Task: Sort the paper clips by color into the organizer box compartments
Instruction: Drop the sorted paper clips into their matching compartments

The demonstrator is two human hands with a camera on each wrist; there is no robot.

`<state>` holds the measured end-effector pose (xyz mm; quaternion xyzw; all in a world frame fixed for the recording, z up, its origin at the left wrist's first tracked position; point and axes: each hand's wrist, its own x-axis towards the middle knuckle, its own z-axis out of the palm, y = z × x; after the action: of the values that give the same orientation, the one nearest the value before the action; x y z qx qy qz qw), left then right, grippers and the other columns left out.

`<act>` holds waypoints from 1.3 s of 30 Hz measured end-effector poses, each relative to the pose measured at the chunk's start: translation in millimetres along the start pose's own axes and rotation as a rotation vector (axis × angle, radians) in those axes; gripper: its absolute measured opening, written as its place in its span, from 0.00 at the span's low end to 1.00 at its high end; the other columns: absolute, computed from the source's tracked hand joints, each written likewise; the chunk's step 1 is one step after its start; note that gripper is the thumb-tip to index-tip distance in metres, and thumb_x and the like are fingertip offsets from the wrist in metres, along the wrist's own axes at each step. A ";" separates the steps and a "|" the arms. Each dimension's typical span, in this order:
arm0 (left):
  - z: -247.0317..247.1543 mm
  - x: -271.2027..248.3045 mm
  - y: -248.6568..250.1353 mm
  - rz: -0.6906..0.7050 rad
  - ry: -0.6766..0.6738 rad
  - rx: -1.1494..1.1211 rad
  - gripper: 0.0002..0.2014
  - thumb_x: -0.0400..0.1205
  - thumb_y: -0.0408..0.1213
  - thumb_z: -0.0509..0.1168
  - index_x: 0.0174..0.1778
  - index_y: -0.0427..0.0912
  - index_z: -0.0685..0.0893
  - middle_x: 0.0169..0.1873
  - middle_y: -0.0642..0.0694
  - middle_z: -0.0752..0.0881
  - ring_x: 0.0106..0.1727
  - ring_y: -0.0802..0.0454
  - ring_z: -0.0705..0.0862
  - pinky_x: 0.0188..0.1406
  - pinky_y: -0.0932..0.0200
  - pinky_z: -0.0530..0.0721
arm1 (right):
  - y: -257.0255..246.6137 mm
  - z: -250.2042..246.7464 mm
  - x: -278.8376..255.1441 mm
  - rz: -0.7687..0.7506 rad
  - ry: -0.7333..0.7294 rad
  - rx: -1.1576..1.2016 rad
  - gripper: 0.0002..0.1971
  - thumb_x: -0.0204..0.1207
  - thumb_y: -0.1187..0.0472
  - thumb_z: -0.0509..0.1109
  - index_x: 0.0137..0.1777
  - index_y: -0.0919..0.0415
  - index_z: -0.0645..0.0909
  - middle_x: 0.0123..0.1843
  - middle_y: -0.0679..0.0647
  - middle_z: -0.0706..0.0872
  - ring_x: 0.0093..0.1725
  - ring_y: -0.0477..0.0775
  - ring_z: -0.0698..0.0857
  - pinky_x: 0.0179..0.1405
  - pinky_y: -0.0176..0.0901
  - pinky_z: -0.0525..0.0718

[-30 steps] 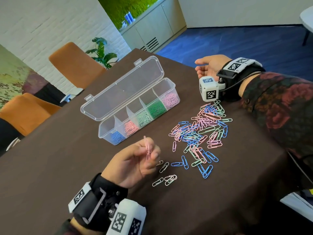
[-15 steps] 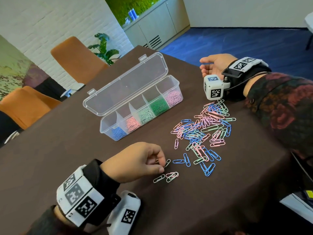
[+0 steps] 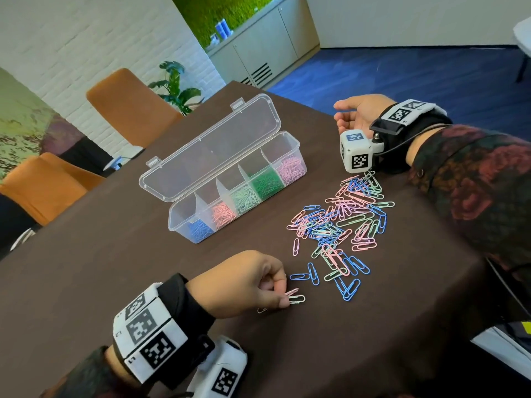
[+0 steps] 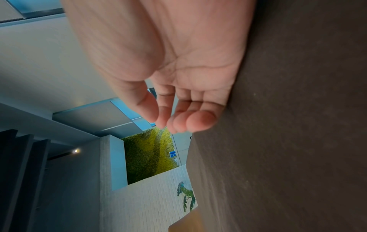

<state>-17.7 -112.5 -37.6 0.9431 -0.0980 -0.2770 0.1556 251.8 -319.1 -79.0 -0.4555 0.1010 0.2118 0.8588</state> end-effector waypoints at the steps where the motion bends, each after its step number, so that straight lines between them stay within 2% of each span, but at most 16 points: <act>1: -1.1 -0.3 -3.2 0.003 0.012 -0.037 0.12 0.76 0.38 0.74 0.31 0.51 0.78 0.18 0.57 0.73 0.24 0.59 0.68 0.29 0.65 0.67 | 0.0 0.0 -0.3 0.002 -0.003 -0.002 0.06 0.77 0.62 0.69 0.44 0.66 0.78 0.35 0.53 0.78 0.27 0.47 0.76 0.22 0.32 0.79; 4: -3.0 -2.0 -11.6 0.017 0.053 -0.202 0.09 0.73 0.42 0.74 0.33 0.49 0.79 0.23 0.54 0.74 0.26 0.59 0.68 0.29 0.65 0.66 | 0.1 -0.1 -0.8 0.003 -0.012 -0.013 0.07 0.77 0.62 0.69 0.44 0.66 0.77 0.35 0.53 0.78 0.28 0.47 0.76 0.22 0.32 0.79; 8: -6.5 -6.3 -16.8 0.080 0.171 -0.456 0.11 0.76 0.36 0.70 0.33 0.39 0.74 0.28 0.45 0.73 0.24 0.63 0.65 0.25 0.77 0.66 | 0.0 -0.4 -0.9 0.002 -0.007 -0.023 0.07 0.77 0.61 0.69 0.44 0.66 0.77 0.35 0.53 0.78 0.28 0.46 0.76 0.22 0.32 0.79; 11: -19.4 -10.4 -30.0 0.031 0.346 -0.764 0.14 0.66 0.40 0.73 0.33 0.40 0.73 0.30 0.42 0.76 0.22 0.59 0.62 0.18 0.72 0.62 | -0.6 -0.6 -1.2 0.010 -0.015 -0.033 0.08 0.78 0.60 0.69 0.43 0.66 0.77 0.35 0.52 0.77 0.28 0.46 0.76 0.22 0.31 0.79; 13: -35.8 -11.0 -42.2 -0.007 0.522 -0.858 0.14 0.63 0.34 0.74 0.31 0.40 0.73 0.27 0.43 0.70 0.20 0.59 0.60 0.16 0.71 0.60 | -1.0 -0.7 -1.3 0.018 -0.020 -0.039 0.08 0.78 0.60 0.68 0.43 0.66 0.76 0.35 0.52 0.77 0.29 0.46 0.75 0.21 0.31 0.79; 15: -56.5 -11.6 -56.0 -0.060 0.695 -0.812 0.15 0.66 0.29 0.75 0.31 0.40 0.72 0.25 0.45 0.67 0.20 0.57 0.60 0.15 0.70 0.60 | -1.2 -0.1 -1.3 0.019 -0.026 -0.049 0.09 0.79 0.60 0.68 0.42 0.65 0.76 0.35 0.52 0.76 0.29 0.46 0.75 0.21 0.30 0.79; 17: -77.0 -10.9 -67.8 -0.144 0.794 -0.664 0.13 0.74 0.30 0.72 0.32 0.41 0.73 0.26 0.44 0.70 0.21 0.56 0.62 0.17 0.69 0.62 | -1.4 0.1 -1.3 0.016 -0.035 -0.066 0.09 0.79 0.60 0.67 0.42 0.65 0.75 0.35 0.52 0.76 0.29 0.46 0.75 0.20 0.30 0.79; 19: -92.8 -7.0 -77.2 -0.247 0.817 -0.446 0.11 0.78 0.32 0.70 0.32 0.42 0.76 0.26 0.43 0.74 0.22 0.55 0.66 0.20 0.65 0.66 | -1.5 -0.4 -0.2 0.017 -0.037 -0.070 0.09 0.79 0.59 0.67 0.42 0.65 0.75 0.35 0.52 0.76 0.29 0.46 0.75 0.21 0.30 0.79; 22: -107.5 5.6 -83.1 -0.398 0.766 -0.113 0.09 0.79 0.39 0.69 0.36 0.41 0.80 0.29 0.46 0.81 0.26 0.53 0.71 0.26 0.61 0.70 | -2.0 -2.0 1.6 0.025 -0.042 -0.068 0.09 0.79 0.59 0.68 0.42 0.65 0.76 0.36 0.52 0.76 0.29 0.46 0.75 0.22 0.32 0.79; 24: -113.6 13.7 -85.9 -0.438 0.746 -0.047 0.09 0.80 0.42 0.67 0.37 0.41 0.81 0.34 0.46 0.84 0.27 0.53 0.72 0.28 0.60 0.71 | -2.1 -2.1 2.3 0.025 -0.045 -0.072 0.09 0.79 0.59 0.68 0.42 0.65 0.76 0.36 0.51 0.76 0.30 0.46 0.75 0.22 0.32 0.80; 26: -117.1 19.7 -88.4 -0.441 0.783 -0.146 0.10 0.82 0.42 0.65 0.38 0.42 0.79 0.34 0.46 0.82 0.27 0.53 0.71 0.28 0.61 0.70 | -2.2 -1.7 2.3 0.028 -0.048 -0.074 0.09 0.79 0.59 0.68 0.42 0.65 0.76 0.36 0.51 0.76 0.30 0.46 0.75 0.21 0.31 0.79; 30: -118.5 30.6 -85.4 -0.385 0.860 -0.655 0.09 0.83 0.40 0.62 0.39 0.42 0.76 0.29 0.48 0.73 0.25 0.55 0.66 0.20 0.68 0.64 | -1.5 -1.5 2.5 0.027 -0.052 -0.071 0.09 0.79 0.59 0.67 0.42 0.65 0.76 0.35 0.52 0.76 0.29 0.46 0.75 0.21 0.32 0.79; 32: -116.7 37.2 -84.1 -0.342 0.866 -0.870 0.10 0.85 0.40 0.60 0.38 0.42 0.76 0.27 0.49 0.71 0.25 0.56 0.67 0.20 0.69 0.67 | -0.8 -1.0 3.2 0.009 -0.046 -0.062 0.08 0.80 0.60 0.66 0.43 0.64 0.77 0.36 0.52 0.76 0.29 0.47 0.75 0.21 0.32 0.79; 35: -110.2 46.9 -82.5 -0.236 0.918 -1.084 0.12 0.86 0.40 0.57 0.36 0.42 0.75 0.28 0.49 0.74 0.29 0.53 0.75 0.31 0.62 0.74 | -0.4 -0.2 3.9 -0.011 -0.042 -0.043 0.06 0.80 0.60 0.65 0.44 0.62 0.78 0.37 0.53 0.77 0.29 0.47 0.75 0.21 0.32 0.78; 37: -104.9 50.1 -79.6 -0.209 0.993 -1.091 0.13 0.86 0.39 0.57 0.36 0.42 0.75 0.31 0.47 0.78 0.35 0.51 0.80 0.38 0.59 0.75 | 0.2 -0.3 3.9 0.000 -0.039 -0.040 0.07 0.80 0.60 0.66 0.43 0.63 0.77 0.35 0.52 0.77 0.28 0.47 0.75 0.21 0.31 0.78; 39: -101.4 50.5 -77.1 -0.177 1.062 -1.065 0.13 0.86 0.37 0.56 0.35 0.42 0.76 0.32 0.46 0.80 0.37 0.51 0.83 0.40 0.58 0.75 | 0.2 -0.8 4.0 0.008 -0.035 -0.041 0.08 0.79 0.60 0.67 0.41 0.64 0.77 0.34 0.53 0.76 0.25 0.47 0.75 0.21 0.30 0.78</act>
<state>87.8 -30.0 -8.3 0.7514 0.2131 0.1933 0.5938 255.4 -318.5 -81.1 -0.4687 0.0832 0.2251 0.8501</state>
